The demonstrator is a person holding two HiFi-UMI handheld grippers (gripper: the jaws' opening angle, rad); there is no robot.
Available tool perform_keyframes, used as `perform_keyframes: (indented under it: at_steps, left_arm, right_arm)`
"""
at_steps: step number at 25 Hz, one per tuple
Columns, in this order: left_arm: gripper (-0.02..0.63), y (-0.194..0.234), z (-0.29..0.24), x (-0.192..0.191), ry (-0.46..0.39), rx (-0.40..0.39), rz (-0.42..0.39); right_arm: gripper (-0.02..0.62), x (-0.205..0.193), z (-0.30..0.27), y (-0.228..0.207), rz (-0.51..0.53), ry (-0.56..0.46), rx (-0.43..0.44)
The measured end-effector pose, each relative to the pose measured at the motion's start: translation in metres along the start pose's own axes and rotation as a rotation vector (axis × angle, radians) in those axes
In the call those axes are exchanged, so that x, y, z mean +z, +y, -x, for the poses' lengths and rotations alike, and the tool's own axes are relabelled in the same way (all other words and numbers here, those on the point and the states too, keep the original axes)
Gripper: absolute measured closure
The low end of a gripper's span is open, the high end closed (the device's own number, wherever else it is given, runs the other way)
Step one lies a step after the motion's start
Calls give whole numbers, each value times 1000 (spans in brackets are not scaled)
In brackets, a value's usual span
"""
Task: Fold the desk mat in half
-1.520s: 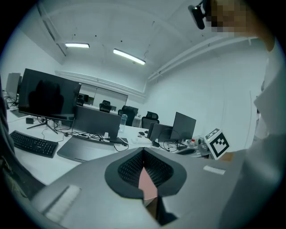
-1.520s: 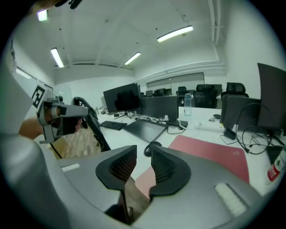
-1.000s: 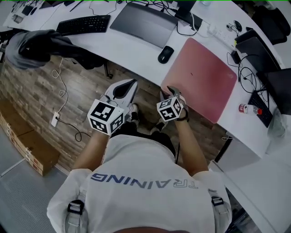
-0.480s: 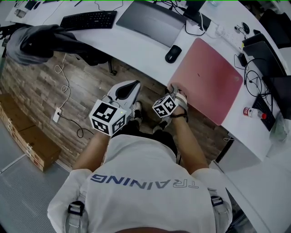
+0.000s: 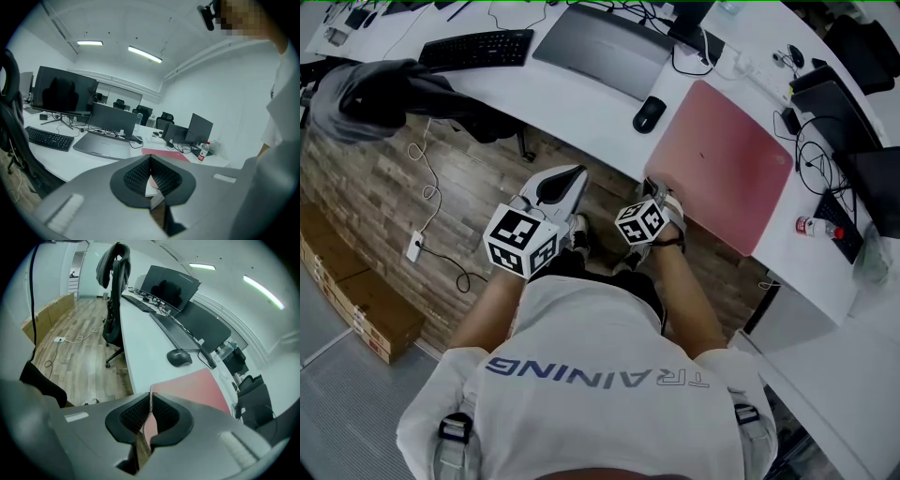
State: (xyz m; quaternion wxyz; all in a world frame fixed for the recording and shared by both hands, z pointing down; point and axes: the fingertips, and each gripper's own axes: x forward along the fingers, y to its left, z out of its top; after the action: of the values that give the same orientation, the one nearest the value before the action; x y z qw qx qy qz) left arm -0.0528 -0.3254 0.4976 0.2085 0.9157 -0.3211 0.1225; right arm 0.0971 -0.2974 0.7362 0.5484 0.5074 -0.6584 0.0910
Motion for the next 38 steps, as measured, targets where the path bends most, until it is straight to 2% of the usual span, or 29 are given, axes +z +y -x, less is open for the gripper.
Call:
perform_keyframes:
  at_steps: [3,7,12,17,32,38]
  left_arm:
    - [604,-10,-6,4,-4,-21,-10]
    - [605,-23,-13,12,-8,-50,-29]
    - [605,-49,-30,21,-13,-100,-62]
    - [606,-86,-51,26,-8,-169,-97]
    - [605,-190,-100,28,18,-330,-172]
    - [606,-225,-119,25,34,-378,-193]
  right_arm:
    - [566,0,6,-6,-100,-19,40]
    - [566,1,28,-30,-291,-89,54]
    - [566,-17,58,-72,-429,-144,-17]
    - [566,-53,83,-105,-573,-162,-79]
    - [566,-174,127,-156,-799,-138,-213]
    - [566,-226,131,-161,-906,-100,-227]
